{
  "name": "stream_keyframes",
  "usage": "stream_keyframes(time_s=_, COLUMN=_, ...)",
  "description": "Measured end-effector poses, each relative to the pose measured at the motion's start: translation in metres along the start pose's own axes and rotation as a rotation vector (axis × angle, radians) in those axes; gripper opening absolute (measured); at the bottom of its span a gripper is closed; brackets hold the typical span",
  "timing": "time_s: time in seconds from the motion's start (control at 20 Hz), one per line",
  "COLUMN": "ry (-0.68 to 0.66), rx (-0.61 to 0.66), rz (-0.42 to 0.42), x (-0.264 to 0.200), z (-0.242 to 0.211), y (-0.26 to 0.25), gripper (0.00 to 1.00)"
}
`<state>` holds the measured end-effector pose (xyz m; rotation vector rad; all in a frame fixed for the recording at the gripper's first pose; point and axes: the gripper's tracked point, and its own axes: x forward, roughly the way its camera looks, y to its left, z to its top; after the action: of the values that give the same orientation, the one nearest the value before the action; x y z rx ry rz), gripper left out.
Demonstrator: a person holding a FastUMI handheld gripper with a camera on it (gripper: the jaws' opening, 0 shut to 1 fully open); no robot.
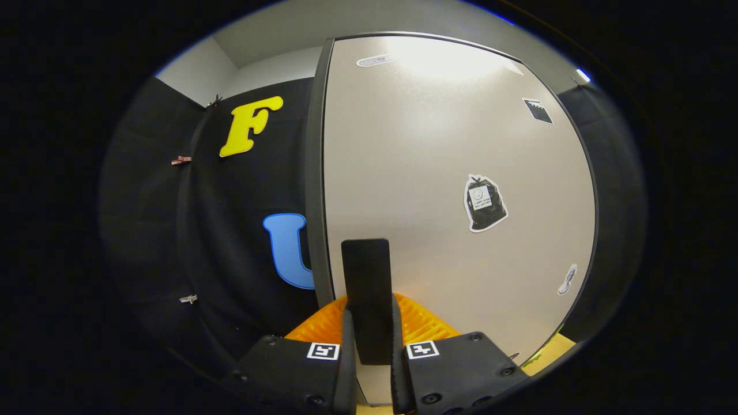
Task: Open the shoe cabinet door, grab the shoes and put them into the shoe cabinet, then close the shoe cabinet door.
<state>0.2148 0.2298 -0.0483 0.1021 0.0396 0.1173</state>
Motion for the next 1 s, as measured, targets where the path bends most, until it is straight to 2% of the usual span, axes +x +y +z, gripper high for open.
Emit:
stream_keyframes(time_s=0.05, ry=0.005, rx=0.001, rz=0.001, x=0.001, z=0.0, y=0.0, gripper=0.27)
stream_keyframes(time_s=0.1, ry=0.015, rx=0.006, rz=0.012, x=-0.001, z=-0.001, y=0.001, gripper=0.2)
stream_keyframes(time_s=0.3, ry=0.016, rx=0.007, rz=0.033, x=-0.019, z=0.002, y=0.001, gripper=0.2)
stream_keyframes(time_s=0.55, ry=0.019, rx=0.033, rz=0.088, x=-0.069, z=0.004, y=-0.003, gripper=0.2)
stream_keyframes(time_s=0.8, ry=0.03, rx=0.05, rz=0.158, x=-0.12, z=0.01, y=-0.023, gripper=0.2)
stream_keyframes(time_s=1.0, ry=0.023, rx=0.067, rz=0.17, x=-0.153, z=0.015, y=-0.046, gripper=0.2)
